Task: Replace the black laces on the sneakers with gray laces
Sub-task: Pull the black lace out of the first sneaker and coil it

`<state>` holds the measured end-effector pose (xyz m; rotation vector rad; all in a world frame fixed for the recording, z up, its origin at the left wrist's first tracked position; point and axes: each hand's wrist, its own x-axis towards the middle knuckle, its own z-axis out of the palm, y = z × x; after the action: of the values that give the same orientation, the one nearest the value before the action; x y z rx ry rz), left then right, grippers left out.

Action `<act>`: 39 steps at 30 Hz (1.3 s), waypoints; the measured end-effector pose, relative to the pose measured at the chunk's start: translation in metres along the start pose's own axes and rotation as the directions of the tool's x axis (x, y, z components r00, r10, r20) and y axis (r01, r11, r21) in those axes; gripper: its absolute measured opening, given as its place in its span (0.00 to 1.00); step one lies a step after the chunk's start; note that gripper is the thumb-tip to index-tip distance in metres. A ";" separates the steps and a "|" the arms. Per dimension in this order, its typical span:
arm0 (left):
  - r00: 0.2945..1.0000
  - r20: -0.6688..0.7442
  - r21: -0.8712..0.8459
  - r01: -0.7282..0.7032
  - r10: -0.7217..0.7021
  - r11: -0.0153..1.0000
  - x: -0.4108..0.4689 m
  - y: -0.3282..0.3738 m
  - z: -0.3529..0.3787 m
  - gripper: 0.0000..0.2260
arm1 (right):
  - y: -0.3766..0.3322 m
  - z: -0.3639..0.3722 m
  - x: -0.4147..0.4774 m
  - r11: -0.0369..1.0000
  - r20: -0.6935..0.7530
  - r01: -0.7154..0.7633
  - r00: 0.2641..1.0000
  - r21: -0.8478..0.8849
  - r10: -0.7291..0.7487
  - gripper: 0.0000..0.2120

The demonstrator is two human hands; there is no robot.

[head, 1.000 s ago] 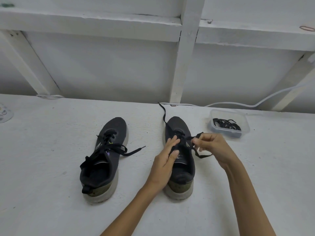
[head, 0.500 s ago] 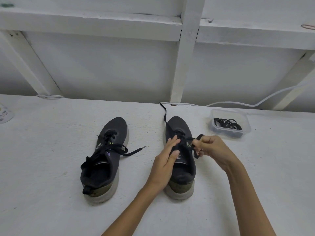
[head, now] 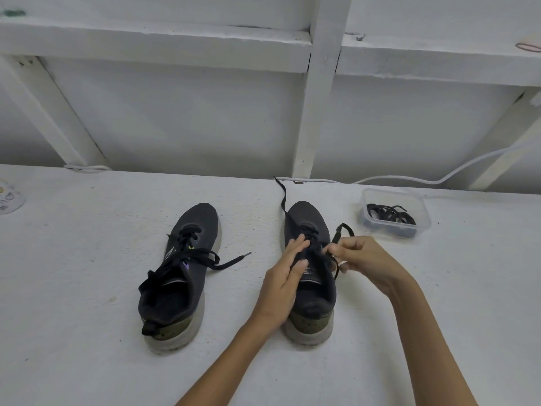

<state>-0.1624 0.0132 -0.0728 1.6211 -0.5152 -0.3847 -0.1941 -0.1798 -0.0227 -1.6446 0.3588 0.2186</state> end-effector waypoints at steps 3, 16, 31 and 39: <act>1.000 0.012 0.001 0.007 -0.007 1.000 -0.001 0.001 0.000 0.15 | -0.003 0.000 0.002 0.996 -0.145 0.086 0.985 -0.037 -0.090 0.10; 1.000 0.020 -0.018 0.019 -0.019 1.000 -0.001 0.001 0.000 0.15 | 0.007 -0.025 0.006 0.877 -0.635 0.245 0.768 0.414 0.085 0.09; 1.000 -0.001 0.005 -0.001 0.001 1.000 -0.001 0.003 0.000 0.17 | 0.028 0.020 -0.005 0.972 -0.112 0.154 0.984 0.177 -0.136 0.09; 1.000 -0.008 0.009 -0.005 0.005 1.000 -0.001 0.003 -0.001 0.16 | 0.033 0.039 -0.006 0.934 -0.210 0.329 0.931 0.140 -0.297 0.06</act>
<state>-0.1625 0.0143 -0.0700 1.6288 -0.5158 -0.3724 -0.2093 -0.1429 -0.0553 -1.5282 0.2421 -0.2056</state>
